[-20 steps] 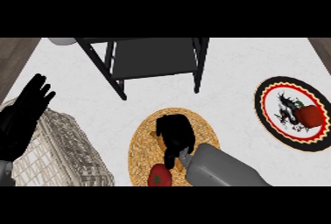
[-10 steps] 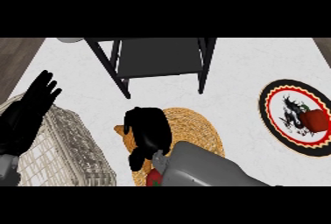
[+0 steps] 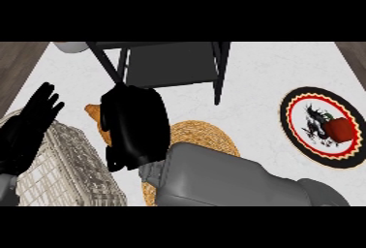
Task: Pick the croissant from the placemat and place it in the tiered shelf
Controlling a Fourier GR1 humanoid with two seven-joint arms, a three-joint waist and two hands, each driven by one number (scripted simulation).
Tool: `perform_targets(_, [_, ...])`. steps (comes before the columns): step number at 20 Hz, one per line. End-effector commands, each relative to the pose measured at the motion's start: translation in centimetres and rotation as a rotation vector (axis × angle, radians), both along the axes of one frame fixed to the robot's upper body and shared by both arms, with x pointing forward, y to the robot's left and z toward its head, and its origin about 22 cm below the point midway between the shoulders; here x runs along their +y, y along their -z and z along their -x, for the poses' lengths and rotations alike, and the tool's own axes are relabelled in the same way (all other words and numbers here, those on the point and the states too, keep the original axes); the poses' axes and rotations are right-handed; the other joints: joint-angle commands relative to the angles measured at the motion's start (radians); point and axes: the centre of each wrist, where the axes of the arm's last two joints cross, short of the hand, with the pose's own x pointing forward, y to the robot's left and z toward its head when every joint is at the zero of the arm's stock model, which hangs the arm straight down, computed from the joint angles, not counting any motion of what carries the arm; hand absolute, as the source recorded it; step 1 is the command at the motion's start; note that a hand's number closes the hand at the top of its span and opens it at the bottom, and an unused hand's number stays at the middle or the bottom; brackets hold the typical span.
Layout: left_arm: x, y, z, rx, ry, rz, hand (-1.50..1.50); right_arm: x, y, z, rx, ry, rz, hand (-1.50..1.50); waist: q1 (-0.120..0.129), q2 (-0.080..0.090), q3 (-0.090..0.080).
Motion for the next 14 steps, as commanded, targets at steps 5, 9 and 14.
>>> perform_targets(5, [0.0, 7.1, 2.8, 0.290, -0.055, 0.084, 0.00, 0.9, -7.5, -0.4, -0.081, 0.136, -0.082, 1.50, -0.031, 0.021, -0.053])
perform_targets(9, [-0.1, 7.0, 2.8, 0.289, -0.059, 0.082, 0.00, 0.8, -11.0, -1.0, -0.086, 0.173, -0.123, 1.50, -0.044, 0.025, -0.053])
perform_targets(14, [0.0, 6.6, 3.1, 0.287, -0.063, 0.085, 0.00, -0.2, -14.2, -3.0, -0.106, 0.245, -0.141, 1.50, -0.033, 0.030, -0.052])
